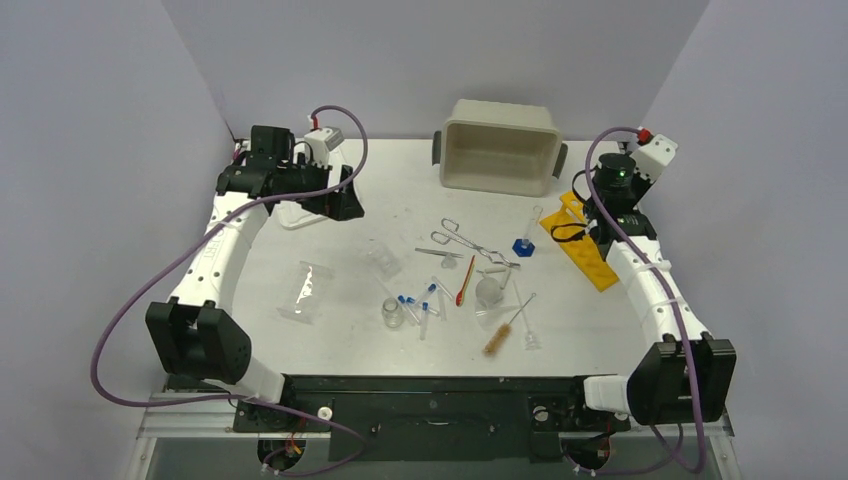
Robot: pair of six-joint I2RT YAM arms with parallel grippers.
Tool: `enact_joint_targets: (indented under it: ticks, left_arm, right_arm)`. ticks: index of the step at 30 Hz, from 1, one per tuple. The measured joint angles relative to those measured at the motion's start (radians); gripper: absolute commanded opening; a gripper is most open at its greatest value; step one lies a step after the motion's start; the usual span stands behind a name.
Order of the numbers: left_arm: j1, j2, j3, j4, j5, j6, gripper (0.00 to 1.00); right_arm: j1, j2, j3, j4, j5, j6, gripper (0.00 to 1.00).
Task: Organize the chemistry lab equipment
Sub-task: Insert the test tube into the slot of the test tube rack.
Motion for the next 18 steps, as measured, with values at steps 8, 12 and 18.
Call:
enact_joint_targets:
  ticks: [8,12,18]
  left_arm:
    - [0.0,0.063,0.0,0.016,0.005,-0.018,0.96]
    - [0.0,0.069,0.0,0.016,0.005,-0.018,0.96]
    - [0.001,0.069,0.0,0.022,0.005,-0.018,0.97]
  right_arm:
    - [0.0,0.077,0.016,0.061,-0.003,-0.031,0.0]
    - [0.0,0.087,0.016,0.093,-0.003,-0.039,0.0]
    - [0.0,0.107,0.016,0.125,-0.002,-0.058,0.0]
